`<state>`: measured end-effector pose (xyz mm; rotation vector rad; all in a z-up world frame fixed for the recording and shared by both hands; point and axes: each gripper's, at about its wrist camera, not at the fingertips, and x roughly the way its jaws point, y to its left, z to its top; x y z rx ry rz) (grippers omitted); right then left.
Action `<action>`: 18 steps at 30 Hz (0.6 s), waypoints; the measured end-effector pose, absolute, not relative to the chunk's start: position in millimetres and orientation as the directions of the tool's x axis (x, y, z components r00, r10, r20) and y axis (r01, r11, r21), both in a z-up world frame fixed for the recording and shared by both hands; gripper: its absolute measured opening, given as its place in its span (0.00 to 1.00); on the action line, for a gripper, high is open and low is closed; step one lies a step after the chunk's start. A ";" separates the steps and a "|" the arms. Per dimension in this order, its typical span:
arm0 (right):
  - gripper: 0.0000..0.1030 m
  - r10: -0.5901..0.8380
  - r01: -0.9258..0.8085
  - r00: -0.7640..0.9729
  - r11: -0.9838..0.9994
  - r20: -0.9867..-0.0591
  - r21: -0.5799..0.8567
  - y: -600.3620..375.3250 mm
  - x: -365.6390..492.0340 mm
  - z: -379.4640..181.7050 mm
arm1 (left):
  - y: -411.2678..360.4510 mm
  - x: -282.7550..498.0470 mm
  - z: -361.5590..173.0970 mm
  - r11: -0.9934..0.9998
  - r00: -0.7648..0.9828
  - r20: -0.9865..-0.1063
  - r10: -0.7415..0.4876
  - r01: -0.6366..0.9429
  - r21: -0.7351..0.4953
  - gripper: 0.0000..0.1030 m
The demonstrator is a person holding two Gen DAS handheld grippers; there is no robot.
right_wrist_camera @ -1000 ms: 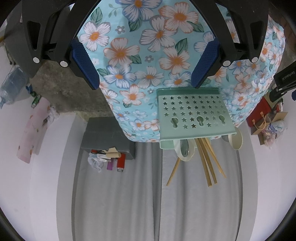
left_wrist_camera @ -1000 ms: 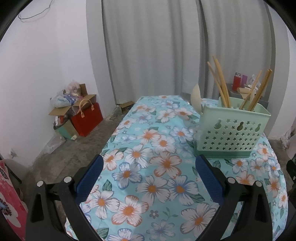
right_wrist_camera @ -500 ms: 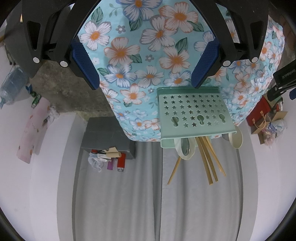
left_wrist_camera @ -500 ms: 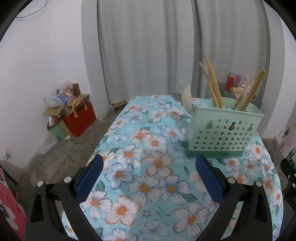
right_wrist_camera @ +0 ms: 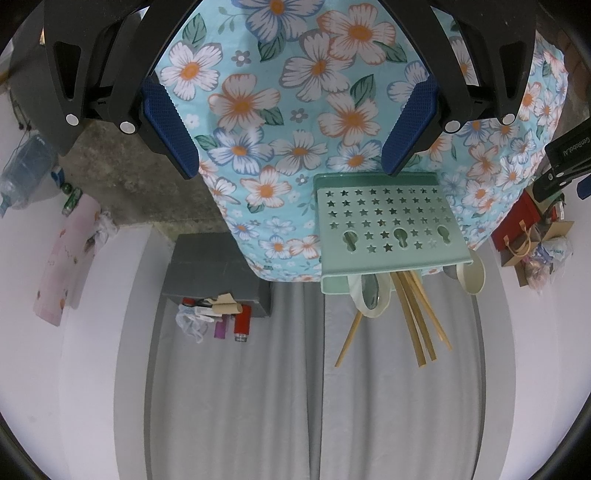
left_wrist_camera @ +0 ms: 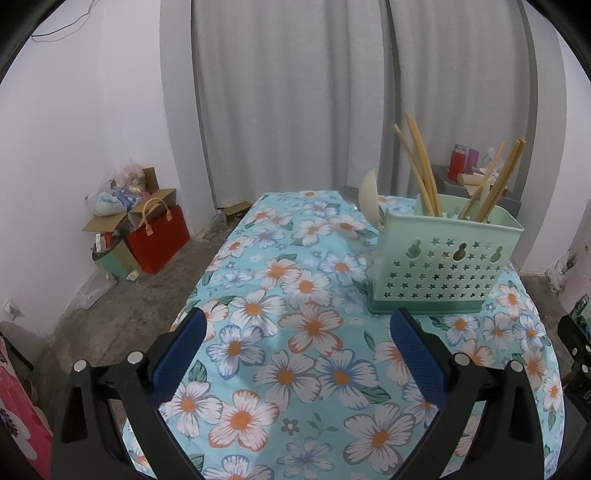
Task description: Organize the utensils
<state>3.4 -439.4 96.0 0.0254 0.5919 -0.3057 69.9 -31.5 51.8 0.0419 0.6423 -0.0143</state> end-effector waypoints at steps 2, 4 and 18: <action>0.92 -0.276 0.290 0.786 0.955 -0.553 -0.065 -439.4 3.7 96.6 | -31.9 70.6 51.9 0.999 0.798 -0.602 -0.007 0.031 0.030 0.95; 0.92 -0.276 0.291 0.786 0.955 -0.552 -0.063 -439.5 3.5 96.4 | -31.4 70.8 51.8 0.999 0.798 -0.602 -0.013 0.036 0.025 0.95; 0.92 -0.273 0.286 0.787 0.956 -0.553 -0.065 -438.6 3.2 97.2 | -30.9 70.9 50.0 0.998 0.799 -0.600 -0.036 0.056 0.014 0.95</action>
